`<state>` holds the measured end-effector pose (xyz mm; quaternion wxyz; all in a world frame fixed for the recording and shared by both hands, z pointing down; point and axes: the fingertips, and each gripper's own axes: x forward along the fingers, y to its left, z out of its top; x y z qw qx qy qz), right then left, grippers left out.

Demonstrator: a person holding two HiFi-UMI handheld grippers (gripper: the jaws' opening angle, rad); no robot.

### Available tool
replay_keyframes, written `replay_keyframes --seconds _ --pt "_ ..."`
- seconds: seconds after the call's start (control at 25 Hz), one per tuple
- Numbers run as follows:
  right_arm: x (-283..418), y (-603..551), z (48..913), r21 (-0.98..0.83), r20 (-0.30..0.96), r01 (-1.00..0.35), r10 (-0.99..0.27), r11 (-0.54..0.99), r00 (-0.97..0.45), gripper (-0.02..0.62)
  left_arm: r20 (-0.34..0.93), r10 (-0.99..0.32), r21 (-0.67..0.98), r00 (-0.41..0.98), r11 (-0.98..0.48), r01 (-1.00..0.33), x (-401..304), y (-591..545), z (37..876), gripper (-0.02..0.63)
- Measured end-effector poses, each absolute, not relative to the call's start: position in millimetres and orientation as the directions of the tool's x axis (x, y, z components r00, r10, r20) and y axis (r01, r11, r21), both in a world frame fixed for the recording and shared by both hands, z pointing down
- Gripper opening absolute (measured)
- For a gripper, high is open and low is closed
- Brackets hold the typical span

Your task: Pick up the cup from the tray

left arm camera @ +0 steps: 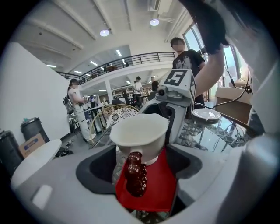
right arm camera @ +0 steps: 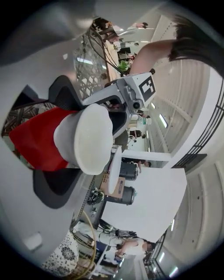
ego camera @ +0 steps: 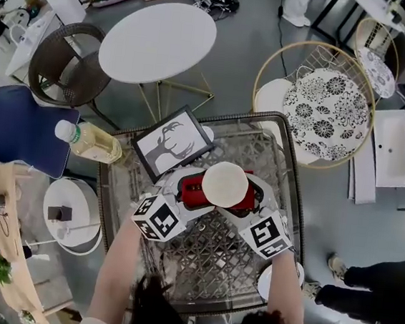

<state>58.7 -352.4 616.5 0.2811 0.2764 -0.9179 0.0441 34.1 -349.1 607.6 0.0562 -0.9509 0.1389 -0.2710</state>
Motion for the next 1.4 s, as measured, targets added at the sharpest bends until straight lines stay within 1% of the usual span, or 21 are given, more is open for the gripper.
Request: replay_keyframes --seconds 0.16,0.36,0.72,1.0,1.4 --pt "61 -353 617 0.12 0.56 -0.515 -0.486 0.848 -0.67 0.417 0.511 -0.268 -0.175 0.816 -0.963 -0.206 39 -351 610 0.357" --pt "63 -353 618 0.151 0.566 -0.529 -0.512 0.835 -0.646 0.42 0.522 -0.28 -0.199 0.806 -0.958 -0.205 38 -351 610 0.356" --pt "65 -342 601 0.175 0.55 -0.53 -0.529 0.83 -0.646 0.419 0.512 -0.289 -0.209 0.809 -0.955 -0.209 40 -341 594 0.348" --pt "63 -303 582 0.14 0.559 -0.542 -0.518 0.829 -0.647 0.419 0.527 -0.267 -0.191 0.807 -0.962 -0.194 38 -303 573 0.348" --pt "52 -225 577 0.057 0.615 -0.569 -0.478 0.82 -0.627 0.419 0.571 -0.194 -0.095 0.798 -0.981 -0.17 27 -227 568 0.348"
